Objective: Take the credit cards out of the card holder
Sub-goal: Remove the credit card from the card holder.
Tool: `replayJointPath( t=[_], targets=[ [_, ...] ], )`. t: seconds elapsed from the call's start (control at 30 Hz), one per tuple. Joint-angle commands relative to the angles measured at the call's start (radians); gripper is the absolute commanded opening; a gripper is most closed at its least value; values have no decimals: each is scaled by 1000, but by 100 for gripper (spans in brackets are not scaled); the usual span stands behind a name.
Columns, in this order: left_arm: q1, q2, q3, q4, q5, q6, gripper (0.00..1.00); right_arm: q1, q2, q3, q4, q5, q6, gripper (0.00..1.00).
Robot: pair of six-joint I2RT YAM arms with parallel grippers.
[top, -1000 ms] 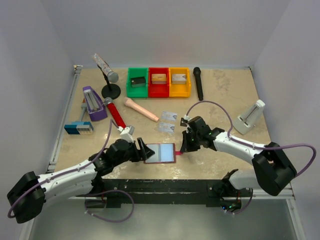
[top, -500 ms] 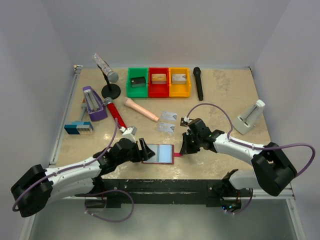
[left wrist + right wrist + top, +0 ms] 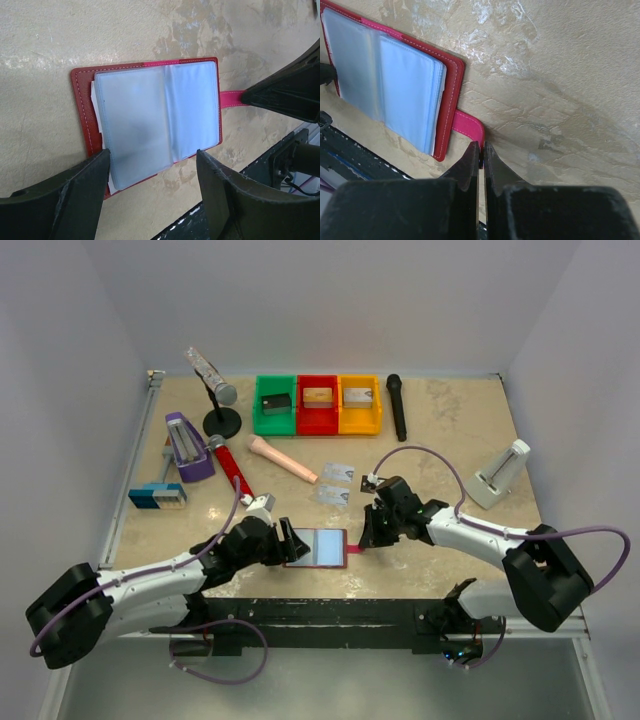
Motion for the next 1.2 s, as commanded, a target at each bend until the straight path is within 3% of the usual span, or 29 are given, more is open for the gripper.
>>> replayJointPath(
  t=[0.0,1.17],
  targets=[
    [-1,12,28,28,-14,17,74,4,13,0,35,-28,4,0],
    [-24,136,121,283,252,81,70,13,36,-2,59,-70,13,0]
  ],
)
